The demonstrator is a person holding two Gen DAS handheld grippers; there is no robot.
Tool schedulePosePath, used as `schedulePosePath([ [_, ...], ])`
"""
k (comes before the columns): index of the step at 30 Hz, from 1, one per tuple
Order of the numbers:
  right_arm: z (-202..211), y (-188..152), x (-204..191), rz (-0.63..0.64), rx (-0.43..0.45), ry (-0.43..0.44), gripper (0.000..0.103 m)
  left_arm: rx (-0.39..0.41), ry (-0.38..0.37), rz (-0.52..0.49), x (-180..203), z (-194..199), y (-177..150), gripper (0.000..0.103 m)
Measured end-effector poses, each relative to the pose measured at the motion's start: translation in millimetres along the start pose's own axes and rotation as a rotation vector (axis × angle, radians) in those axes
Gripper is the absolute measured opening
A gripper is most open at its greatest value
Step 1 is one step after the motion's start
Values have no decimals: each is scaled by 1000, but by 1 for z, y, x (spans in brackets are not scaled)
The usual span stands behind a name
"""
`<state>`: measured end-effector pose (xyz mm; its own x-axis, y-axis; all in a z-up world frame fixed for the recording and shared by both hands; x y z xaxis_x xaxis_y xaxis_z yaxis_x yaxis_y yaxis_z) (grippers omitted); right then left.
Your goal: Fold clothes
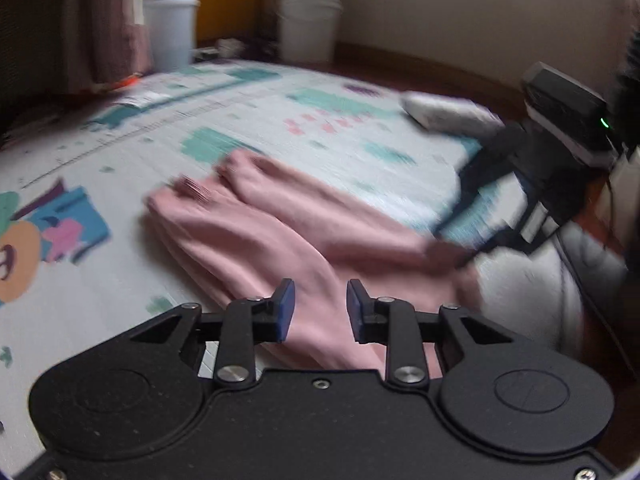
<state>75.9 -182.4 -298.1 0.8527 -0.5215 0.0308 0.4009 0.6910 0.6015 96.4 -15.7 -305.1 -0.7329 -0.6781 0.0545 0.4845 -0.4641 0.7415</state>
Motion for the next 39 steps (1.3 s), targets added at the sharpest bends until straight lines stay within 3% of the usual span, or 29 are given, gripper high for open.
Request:
schedulePosePath([
  [4,-9,-22,-8,-56,1,-21,42,-93,-40,-84,28,-25,-30,27],
  [7,-4,-18,-5,-61,2,-34,42,-63,-44,-77,29,-15,-19,27],
  [11,12,-9,-15,39,92,-56,48,0,-45,-59,25,-9,-4,28],
  [13,2,-10,-17,49,69,-42,54,-63,-64,-45,26,-28,-16,28],
  [15,-14,-19,-15,12,-12,34,58,-103,-97,-71,30,-44,-30,32],
  [18,-6,-18,-15,67,2,34,56,-120,-98,-130,34,-36,-22,36],
  [19,-1,-16,-15,89,13,27,56,-94,-99,-165,37,-28,-19,43],
  [22,11,-19,-28,233,33,-1,56,-94,-105,-376,59,-18,-26,44],
  [25,5,-28,-43,373,2,8,55,-114,-51,-581,82,-30,-44,44],
  [30,-1,-30,-52,415,-4,5,51,-123,11,-698,104,-48,-49,36],
  [34,1,-31,-57,409,7,-29,53,-141,26,-707,101,-51,-39,15],
  [38,5,-33,-59,453,44,-126,60,-96,-5,-614,86,-41,-18,14],
  [39,4,-33,-59,469,47,-140,68,-86,-17,-559,80,-37,-12,13],
])
Point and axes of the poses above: each gripper's, at about its wrist camera, not at the fingertips, and z roughly against the way its jaws point, x to its right, y to its top, the point moved 4 cm from there along -z, roughly the way its jaws point, and after that the axes turned 3 degrees about -x, right-handed, at the moved point
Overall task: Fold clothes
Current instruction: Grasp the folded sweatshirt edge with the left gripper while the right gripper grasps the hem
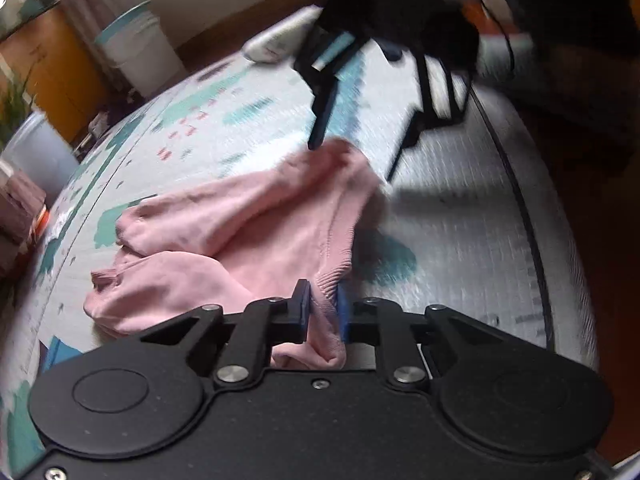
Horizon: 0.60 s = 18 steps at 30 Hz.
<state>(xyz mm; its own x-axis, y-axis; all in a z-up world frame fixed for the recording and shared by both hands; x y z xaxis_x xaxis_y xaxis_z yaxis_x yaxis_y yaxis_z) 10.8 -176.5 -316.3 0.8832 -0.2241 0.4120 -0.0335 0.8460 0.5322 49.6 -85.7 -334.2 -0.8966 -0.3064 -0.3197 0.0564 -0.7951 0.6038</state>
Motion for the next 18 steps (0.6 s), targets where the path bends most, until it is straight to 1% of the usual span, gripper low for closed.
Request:
schedulePosePath([
  [1,0,0,0,16,1,-14,73,17,-8,64,-9,4,2,13],
  [2,-1,0,0,31,2,-26,73,33,-17,115,-17,6,4,13],
  [3,-2,0,0,38,3,-27,73,49,-20,143,-25,8,6,13],
  [5,-5,2,1,53,7,-35,73,67,-28,182,-33,11,7,13],
  [7,-8,4,2,66,2,-60,76,78,-44,229,-39,13,6,13],
  [11,-20,6,11,59,-31,-118,77,93,-72,292,-40,20,4,13],
  [12,-22,7,14,51,-38,-111,74,96,-78,292,-40,20,4,13],
  [14,-24,8,18,28,-37,-74,59,93,-86,276,-34,21,3,13],
  [15,-24,8,20,20,-38,-59,48,91,-91,266,-31,21,2,13],
  [16,-24,9,22,10,-38,-44,42,86,-92,248,-27,21,1,13],
  [18,-20,8,28,-33,-25,-9,34,71,-86,197,-19,19,-1,13],
])
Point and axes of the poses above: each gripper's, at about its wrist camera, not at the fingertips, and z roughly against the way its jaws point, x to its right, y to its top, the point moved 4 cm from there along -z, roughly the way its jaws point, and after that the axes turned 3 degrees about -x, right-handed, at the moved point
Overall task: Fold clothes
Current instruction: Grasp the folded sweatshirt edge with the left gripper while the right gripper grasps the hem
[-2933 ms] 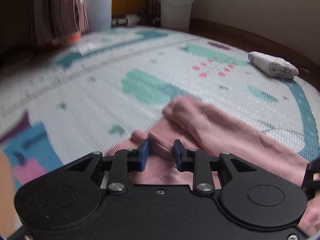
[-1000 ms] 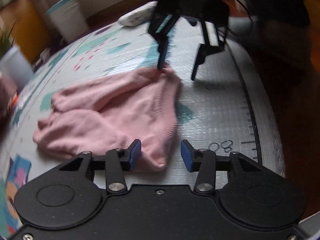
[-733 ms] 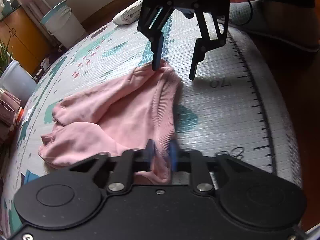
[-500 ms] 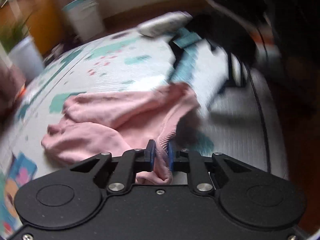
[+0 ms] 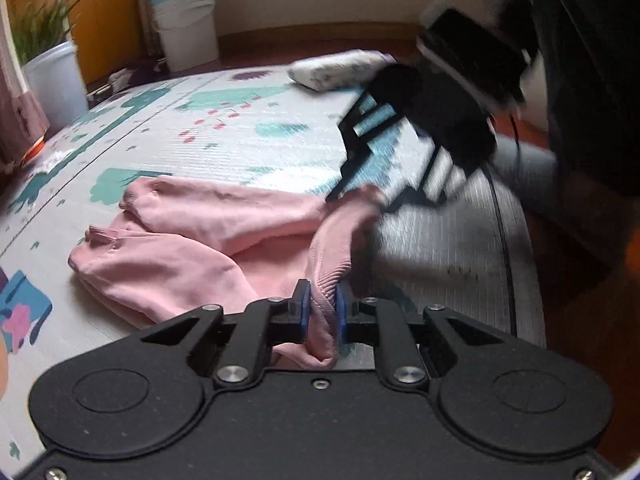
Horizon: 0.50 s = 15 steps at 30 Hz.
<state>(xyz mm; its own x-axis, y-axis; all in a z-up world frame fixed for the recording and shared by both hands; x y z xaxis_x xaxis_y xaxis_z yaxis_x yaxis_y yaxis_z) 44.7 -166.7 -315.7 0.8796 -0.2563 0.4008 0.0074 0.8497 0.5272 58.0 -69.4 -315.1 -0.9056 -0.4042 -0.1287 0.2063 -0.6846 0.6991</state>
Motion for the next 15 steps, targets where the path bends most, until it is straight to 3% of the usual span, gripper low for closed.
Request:
schedulePosePath([
  [4,5,-1,11,-95,7,69,28,-8,36,-60,10,-5,-7,13],
  [6,3,-1,15,-131,0,89,26,-14,80,-113,18,-6,-13,31],
  [7,2,-1,17,-162,-2,102,25,-16,103,-137,21,-6,-17,50],
  [8,1,-2,20,-186,-4,109,25,-17,123,-157,25,-5,-21,58],
  [12,-1,-5,32,-293,-2,144,24,-53,178,-197,34,-8,-38,58],
  [15,-5,-9,43,-396,-2,179,24,-78,234,-291,42,-15,-45,58],
])
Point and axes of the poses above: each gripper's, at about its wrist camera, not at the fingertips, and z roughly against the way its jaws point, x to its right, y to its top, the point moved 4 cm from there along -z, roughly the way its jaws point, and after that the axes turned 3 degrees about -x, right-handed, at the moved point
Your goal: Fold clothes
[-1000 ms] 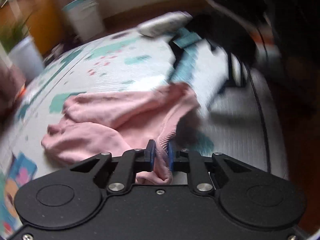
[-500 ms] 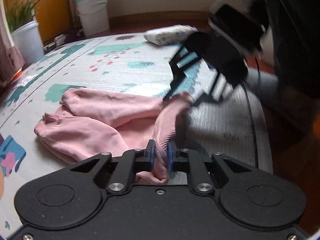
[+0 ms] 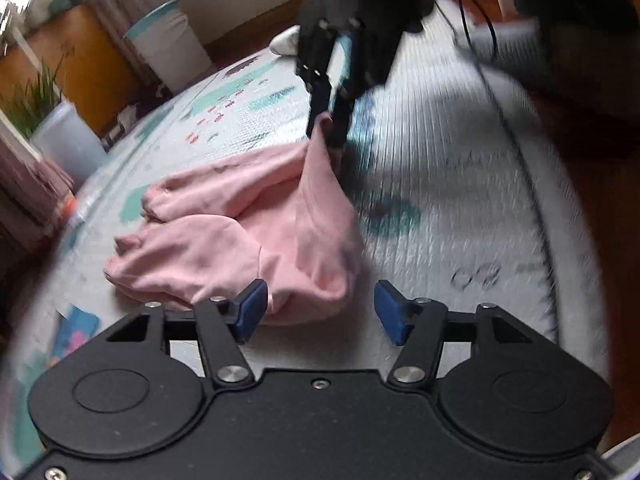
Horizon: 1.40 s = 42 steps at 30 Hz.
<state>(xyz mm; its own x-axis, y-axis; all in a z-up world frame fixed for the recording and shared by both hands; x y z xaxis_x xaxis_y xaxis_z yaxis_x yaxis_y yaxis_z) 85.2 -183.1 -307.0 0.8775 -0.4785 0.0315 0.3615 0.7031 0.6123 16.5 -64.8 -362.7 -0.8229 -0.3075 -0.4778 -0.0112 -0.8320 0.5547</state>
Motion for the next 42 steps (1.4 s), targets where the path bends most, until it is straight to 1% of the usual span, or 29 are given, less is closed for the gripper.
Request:
schedulePosePath([
  [3,0,2,10,-87,6,37,24,2,14,-19,-2,-5,4,58],
  [4,-1,2,13,-101,6,44,24,-11,19,-22,-3,-8,4,53],
  [5,-1,2,15,-111,6,50,24,-27,22,-23,-5,-11,4,37],
  [7,-3,2,14,-93,-1,56,23,-44,28,-21,-9,-14,4,25],
  [8,-3,2,13,-82,-6,63,23,-40,19,-18,-11,-13,4,19],
  [10,-2,2,9,-36,-18,73,20,-39,-16,-39,-11,-8,6,14],
  [12,0,4,2,46,-34,93,18,-43,-64,-79,-8,-1,6,13],
  [15,10,4,-13,176,-73,150,18,-49,-195,-74,-7,15,6,13],
  [16,15,1,-20,210,-87,174,17,-47,-244,-55,-8,22,7,13],
  [18,29,2,-29,251,-103,219,17,-32,-317,20,-21,33,11,13],
  [19,35,6,-29,249,-105,233,17,-23,-337,45,-29,38,13,13],
  [21,49,19,-24,244,-95,243,17,-5,-345,100,-52,47,18,13],
  [23,60,38,-13,255,-78,228,16,26,-353,167,-80,55,22,13],
  [26,69,67,15,247,-51,221,16,63,-348,265,-130,61,25,13],
  [28,71,88,39,221,-34,218,16,78,-379,391,-168,55,22,13],
  [30,67,106,66,174,-22,217,16,95,-426,535,-203,45,14,13],
  [31,62,114,82,139,-22,222,16,103,-440,590,-218,39,10,13],
  [35,32,135,141,25,-45,242,16,93,-488,764,-266,6,-8,13],
  [36,24,137,152,13,-49,243,16,85,-516,809,-274,-3,-14,13],
  [37,14,137,162,-9,-62,262,16,79,-535,845,-280,-12,-19,13],
  [42,-24,132,199,-128,-73,312,16,64,-577,984,-302,-45,-34,13],
])
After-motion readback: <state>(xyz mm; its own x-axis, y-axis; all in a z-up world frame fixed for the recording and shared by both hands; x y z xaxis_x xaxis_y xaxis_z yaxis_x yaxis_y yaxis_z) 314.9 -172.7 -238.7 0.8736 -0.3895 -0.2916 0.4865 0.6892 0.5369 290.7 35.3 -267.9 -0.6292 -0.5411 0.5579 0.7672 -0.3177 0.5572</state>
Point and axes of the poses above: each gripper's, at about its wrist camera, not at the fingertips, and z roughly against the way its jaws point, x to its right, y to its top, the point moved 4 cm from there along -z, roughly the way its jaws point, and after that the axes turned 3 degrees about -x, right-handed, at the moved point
